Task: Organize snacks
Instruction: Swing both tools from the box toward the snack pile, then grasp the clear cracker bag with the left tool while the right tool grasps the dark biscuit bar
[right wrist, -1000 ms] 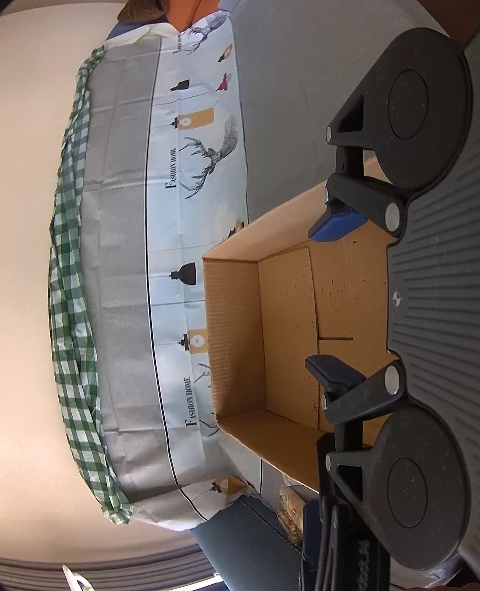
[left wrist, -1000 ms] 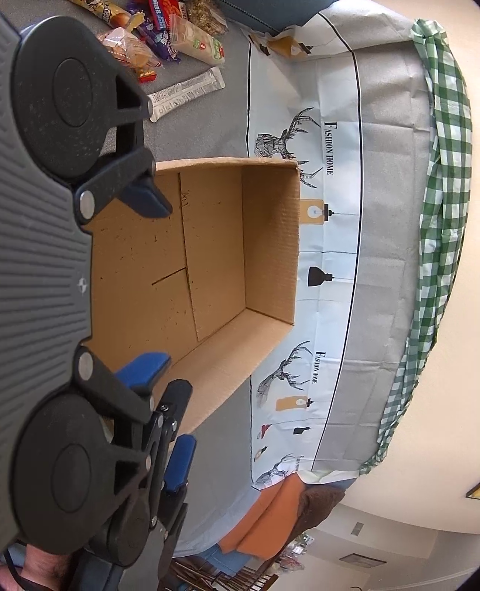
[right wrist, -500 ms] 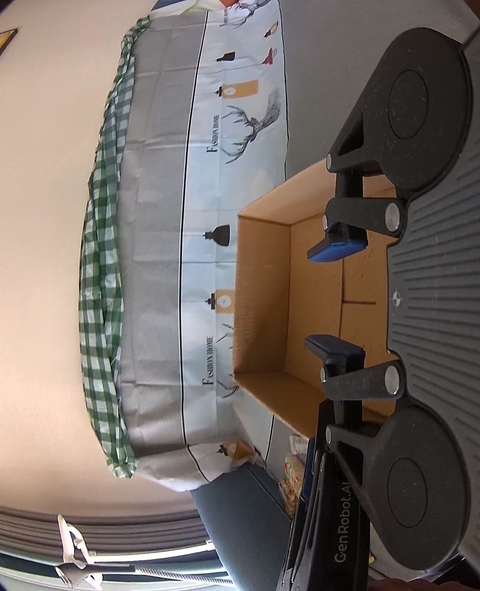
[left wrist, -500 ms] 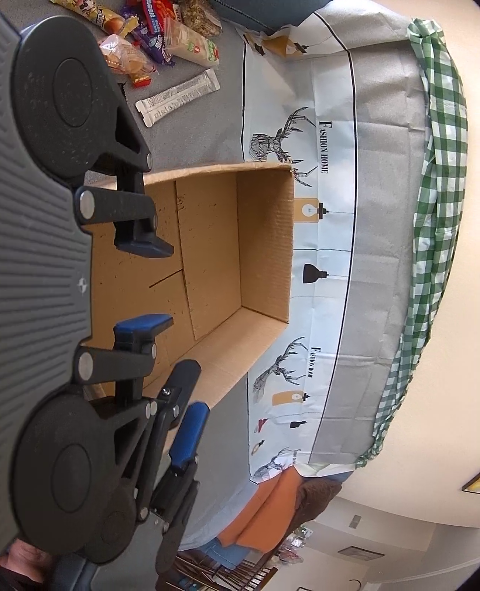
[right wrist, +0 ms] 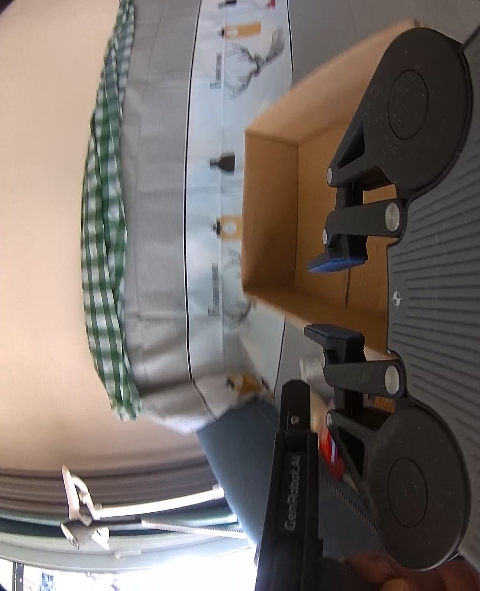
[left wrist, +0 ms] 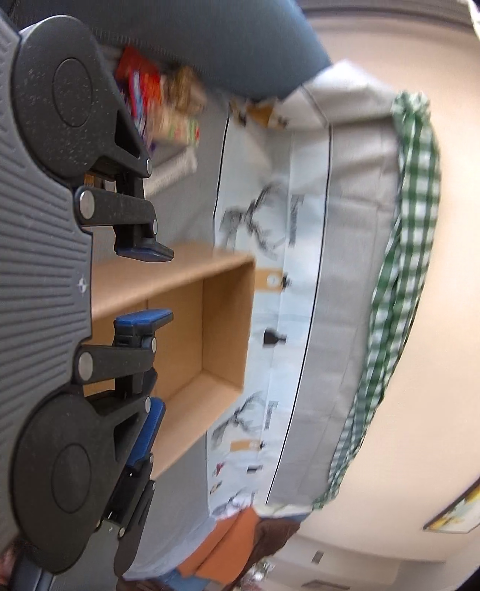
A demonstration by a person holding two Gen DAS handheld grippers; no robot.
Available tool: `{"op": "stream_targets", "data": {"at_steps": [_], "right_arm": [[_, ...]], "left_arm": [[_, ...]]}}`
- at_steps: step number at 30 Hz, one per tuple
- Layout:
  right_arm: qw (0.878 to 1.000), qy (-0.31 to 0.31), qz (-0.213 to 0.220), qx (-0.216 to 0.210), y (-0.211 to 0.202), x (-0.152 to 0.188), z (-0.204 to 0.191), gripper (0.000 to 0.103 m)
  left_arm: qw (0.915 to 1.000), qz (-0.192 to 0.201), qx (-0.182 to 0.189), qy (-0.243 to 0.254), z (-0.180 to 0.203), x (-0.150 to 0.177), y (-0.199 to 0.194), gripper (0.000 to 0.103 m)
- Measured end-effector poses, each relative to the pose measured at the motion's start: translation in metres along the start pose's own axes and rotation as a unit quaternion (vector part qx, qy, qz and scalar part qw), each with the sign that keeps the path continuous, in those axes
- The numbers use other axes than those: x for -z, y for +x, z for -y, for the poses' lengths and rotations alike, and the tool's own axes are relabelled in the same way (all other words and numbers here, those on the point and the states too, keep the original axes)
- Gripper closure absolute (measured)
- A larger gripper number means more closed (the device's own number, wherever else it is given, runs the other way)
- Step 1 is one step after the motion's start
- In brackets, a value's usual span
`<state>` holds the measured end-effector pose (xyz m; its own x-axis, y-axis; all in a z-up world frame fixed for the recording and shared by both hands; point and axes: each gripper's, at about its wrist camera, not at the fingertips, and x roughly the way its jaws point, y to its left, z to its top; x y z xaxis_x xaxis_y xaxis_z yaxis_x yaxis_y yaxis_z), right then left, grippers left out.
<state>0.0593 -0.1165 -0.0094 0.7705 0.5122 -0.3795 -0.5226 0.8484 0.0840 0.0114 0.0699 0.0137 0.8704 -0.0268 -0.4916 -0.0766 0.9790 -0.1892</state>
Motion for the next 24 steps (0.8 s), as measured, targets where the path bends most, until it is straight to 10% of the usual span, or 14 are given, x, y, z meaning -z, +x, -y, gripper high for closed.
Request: {"op": "stream_targets", "data": {"at_steps": [5,10,15,19,22,24], "right_arm": [[0.999,-0.007,-0.004,-0.048,0.011,-0.006,-0.036,0.064],[0.995,-0.023,-0.023,-0.095,0.029,-0.003,-0.072,0.06],[0.988,-0.055,-0.054,-0.134,0.047,0.007,-0.107,0.055],[0.982,-0.07,-0.081,-0.152,0.063,0.018,-0.129,0.051],[0.979,-0.085,-0.103,-0.153,0.076,0.026,-0.142,0.046],[0.978,-0.098,-0.12,-0.14,0.085,0.031,-0.148,0.041]], "left_arm": [[0.9883,0.065,-0.13,0.044,-0.047,-0.028,-0.027,0.067],[0.9298,0.1,-0.346,0.076,-0.114,-0.068,-0.026,0.049],[0.8937,0.052,-0.441,0.067,-0.173,-0.074,0.011,0.045],[0.9079,0.079,-0.407,0.062,-0.177,-0.084,0.027,0.044],[0.9163,0.135,-0.357,0.122,-0.141,-0.088,0.028,0.023],[0.9403,0.125,-0.291,0.125,-0.127,-0.086,0.029,0.022]]}}
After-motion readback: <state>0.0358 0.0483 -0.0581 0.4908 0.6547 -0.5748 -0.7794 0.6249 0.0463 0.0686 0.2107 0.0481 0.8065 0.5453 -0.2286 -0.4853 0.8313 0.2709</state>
